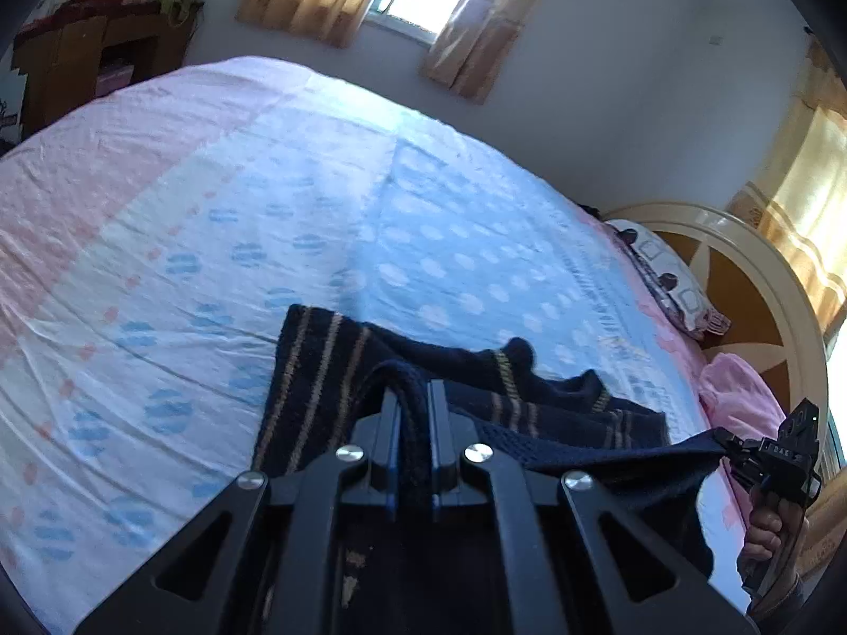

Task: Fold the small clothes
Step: 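Lift the hem with both tools and fold it over toward the collar, then open both tools to release the folded hem on the sweater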

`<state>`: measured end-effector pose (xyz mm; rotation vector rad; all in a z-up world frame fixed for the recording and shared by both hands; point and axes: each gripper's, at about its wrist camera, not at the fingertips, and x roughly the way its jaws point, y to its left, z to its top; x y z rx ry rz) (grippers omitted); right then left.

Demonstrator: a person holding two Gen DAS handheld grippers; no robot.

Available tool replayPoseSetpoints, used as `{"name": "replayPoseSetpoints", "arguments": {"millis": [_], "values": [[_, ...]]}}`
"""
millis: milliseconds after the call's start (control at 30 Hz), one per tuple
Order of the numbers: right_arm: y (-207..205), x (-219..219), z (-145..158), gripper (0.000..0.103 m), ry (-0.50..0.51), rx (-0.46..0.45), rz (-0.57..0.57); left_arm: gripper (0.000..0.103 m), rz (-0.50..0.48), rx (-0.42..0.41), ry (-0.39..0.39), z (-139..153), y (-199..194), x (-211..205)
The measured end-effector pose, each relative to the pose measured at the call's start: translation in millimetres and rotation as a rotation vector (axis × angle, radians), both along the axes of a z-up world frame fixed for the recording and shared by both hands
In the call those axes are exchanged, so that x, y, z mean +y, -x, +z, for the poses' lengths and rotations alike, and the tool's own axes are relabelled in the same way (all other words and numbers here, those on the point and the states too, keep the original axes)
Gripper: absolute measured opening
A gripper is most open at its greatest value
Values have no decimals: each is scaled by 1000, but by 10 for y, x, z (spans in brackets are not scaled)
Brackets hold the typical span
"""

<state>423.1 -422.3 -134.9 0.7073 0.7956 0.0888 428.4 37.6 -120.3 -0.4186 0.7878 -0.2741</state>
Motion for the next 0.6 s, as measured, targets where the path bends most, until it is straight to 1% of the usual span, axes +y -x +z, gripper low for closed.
{"name": "replayPoseSetpoints", "arguments": {"millis": [33, 67, 100, 167, 200, 233, 267, 300, 333, 367, 433, 533, 567, 600], "values": [[-68, -10, -33, 7, 3, 9, -3, 10, 10, 10, 6, -52, -47, 9], [-140, -13, -76, 8, 4, 20, 0, 15, 24, 22, 7, -98, -90, 19], [-224, -7, -128, 8, 8, 36, 9, 16, 34, 30, 7, -125, -116, 28], [-334, 6, -192, 11, 60, 52, -9, 18, 75, 30, 6, -166, -146, 74], [-370, 12, -216, 14, 82, 56, -13, 24, 102, 34, 5, -170, -150, 110], [-380, 39, -220, 26, 126, 50, -15, 28, 113, 42, 29, -160, -145, 171], [-367, 58, -211, 38, 157, 44, -17, 37, 118, 39, 47, -145, -138, 220], [-352, 93, -200, 40, 197, 38, -10, 41, 130, 32, 50, -128, -119, 256], [-332, 136, -193, 40, 244, 32, 7, 43, 146, 11, 42, -87, -53, 294], [-314, 159, -188, 40, 272, 30, 17, 43, 145, -1, 33, -76, -26, 303], [-254, 170, -182, 40, 305, 24, 23, 44, 136, -7, -24, -55, 73, 263], [-201, 135, -191, 40, 279, 23, 32, 44, 106, -3, -54, -78, 146, 166], [-212, 135, -199, 40, 280, 27, 37, 44, 94, 3, -90, -74, 141, 83], [-229, 148, -195, 40, 293, 32, 46, 45, 57, 2, -153, -54, 129, -43]]}}
